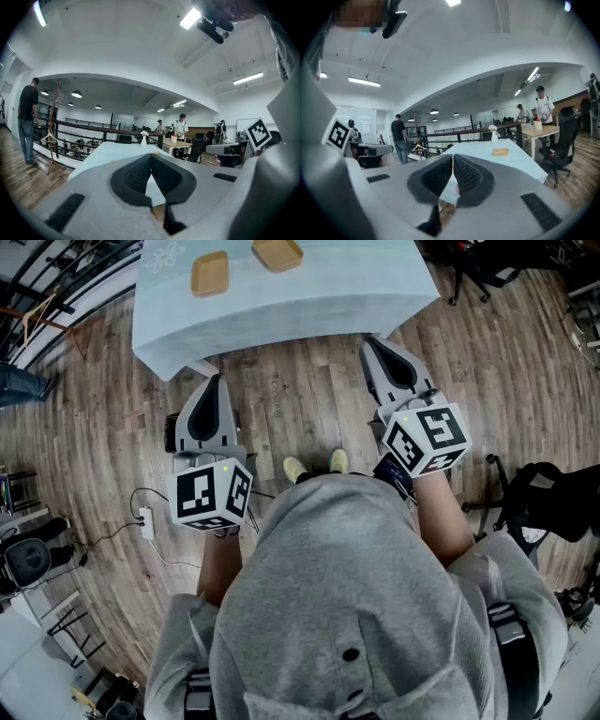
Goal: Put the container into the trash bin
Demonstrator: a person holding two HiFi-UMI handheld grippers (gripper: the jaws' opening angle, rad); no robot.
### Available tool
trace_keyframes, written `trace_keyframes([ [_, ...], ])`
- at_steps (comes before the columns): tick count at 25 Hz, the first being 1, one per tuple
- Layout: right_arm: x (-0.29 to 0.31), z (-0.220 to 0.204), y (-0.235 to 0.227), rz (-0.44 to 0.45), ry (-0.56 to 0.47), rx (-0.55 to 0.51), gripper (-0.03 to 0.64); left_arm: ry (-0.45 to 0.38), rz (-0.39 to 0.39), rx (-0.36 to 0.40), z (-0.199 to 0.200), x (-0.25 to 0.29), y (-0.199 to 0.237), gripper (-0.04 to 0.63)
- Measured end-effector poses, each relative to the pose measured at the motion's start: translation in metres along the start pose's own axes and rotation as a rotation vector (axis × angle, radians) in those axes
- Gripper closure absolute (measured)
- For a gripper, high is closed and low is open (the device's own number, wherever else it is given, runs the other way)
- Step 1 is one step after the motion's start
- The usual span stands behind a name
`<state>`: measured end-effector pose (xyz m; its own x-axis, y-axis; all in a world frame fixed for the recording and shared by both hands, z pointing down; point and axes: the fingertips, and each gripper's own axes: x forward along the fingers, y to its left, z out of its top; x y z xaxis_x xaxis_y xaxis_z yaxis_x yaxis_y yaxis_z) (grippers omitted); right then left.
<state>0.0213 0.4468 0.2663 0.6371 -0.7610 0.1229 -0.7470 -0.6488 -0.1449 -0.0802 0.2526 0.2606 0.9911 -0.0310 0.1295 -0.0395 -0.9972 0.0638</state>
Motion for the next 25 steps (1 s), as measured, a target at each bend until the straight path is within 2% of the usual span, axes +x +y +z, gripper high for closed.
trace_keyframes([
  [3, 0.003, 0.0, 0.009, -0.006, -0.006, -0.006, 0.586, 0.002, 0.004, -0.001, -0.003, -0.008, 0.01, 0.575],
  [7, 0.009, -0.002, 0.022, -0.007, -0.024, 0.037, 0.584, 0.0, 0.0, -0.012, -0.006, -0.017, 0.028, 0.575],
  [14, 0.025, -0.003, 0.044, -0.015, -0.037, 0.027, 0.586, -0.017, -0.004, -0.006, -0.004, -0.019, 0.055, 0.575],
  [25, 0.066, -0.001, 0.051, 0.05, -0.057, 0.003, 0.589, -0.027, 0.012, 0.015, -0.005, 0.006, 0.081, 0.575],
])
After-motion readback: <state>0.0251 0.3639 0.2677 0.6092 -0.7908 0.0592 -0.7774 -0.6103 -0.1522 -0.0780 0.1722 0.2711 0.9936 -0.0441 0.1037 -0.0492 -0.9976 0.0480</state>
